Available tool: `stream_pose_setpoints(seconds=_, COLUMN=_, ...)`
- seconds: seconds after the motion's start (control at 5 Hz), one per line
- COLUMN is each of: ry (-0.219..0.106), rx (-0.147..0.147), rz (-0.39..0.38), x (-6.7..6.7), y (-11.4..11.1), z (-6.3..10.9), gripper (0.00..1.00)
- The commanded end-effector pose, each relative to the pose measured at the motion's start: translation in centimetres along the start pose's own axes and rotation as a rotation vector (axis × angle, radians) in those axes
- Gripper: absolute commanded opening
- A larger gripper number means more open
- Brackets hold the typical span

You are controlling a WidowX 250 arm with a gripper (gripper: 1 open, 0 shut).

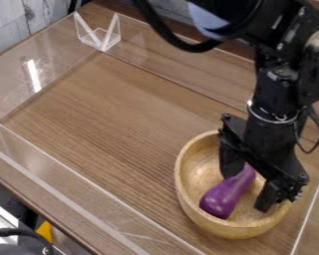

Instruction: Remove the purple eggplant from inside the brown bowl and put it on the table

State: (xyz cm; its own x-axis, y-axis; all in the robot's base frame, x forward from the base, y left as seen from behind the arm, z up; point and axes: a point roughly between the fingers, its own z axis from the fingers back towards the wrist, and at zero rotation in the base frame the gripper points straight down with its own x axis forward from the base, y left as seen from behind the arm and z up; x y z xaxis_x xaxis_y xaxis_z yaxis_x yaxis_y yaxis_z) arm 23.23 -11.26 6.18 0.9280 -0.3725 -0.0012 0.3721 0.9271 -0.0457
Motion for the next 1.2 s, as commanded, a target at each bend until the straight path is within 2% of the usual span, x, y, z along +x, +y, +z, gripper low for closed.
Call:
stream_pose_setpoints(seconds=0.0, ry=-0.036, rx=0.001, rz=0.033, x=0.4, y=1.2, z=0.9, gripper=1.0)
stream_pose_setpoints(seconds=0.2, ry=-0.034, rx=0.003, rz=0.06, x=0.4, y=0.7, z=0.1, gripper=0.0)
stream_pose_setpoints(seconds=0.4, ry=-0.038, rx=0.004, rz=0.087, x=0.3, y=0.3, z=-0.3, gripper=0.0)
stream_pose_setpoints(seconds=0.8, ry=-0.063, rx=-0.001, rz=0.233, x=-0.8, y=0.1, z=0.6, gripper=0.0)
stream_pose_setpoints(seconds=1.0, ry=-0.073, rx=-0.006, rz=0.289, x=-1.2, y=0.2, z=0.3, gripper=0.0)
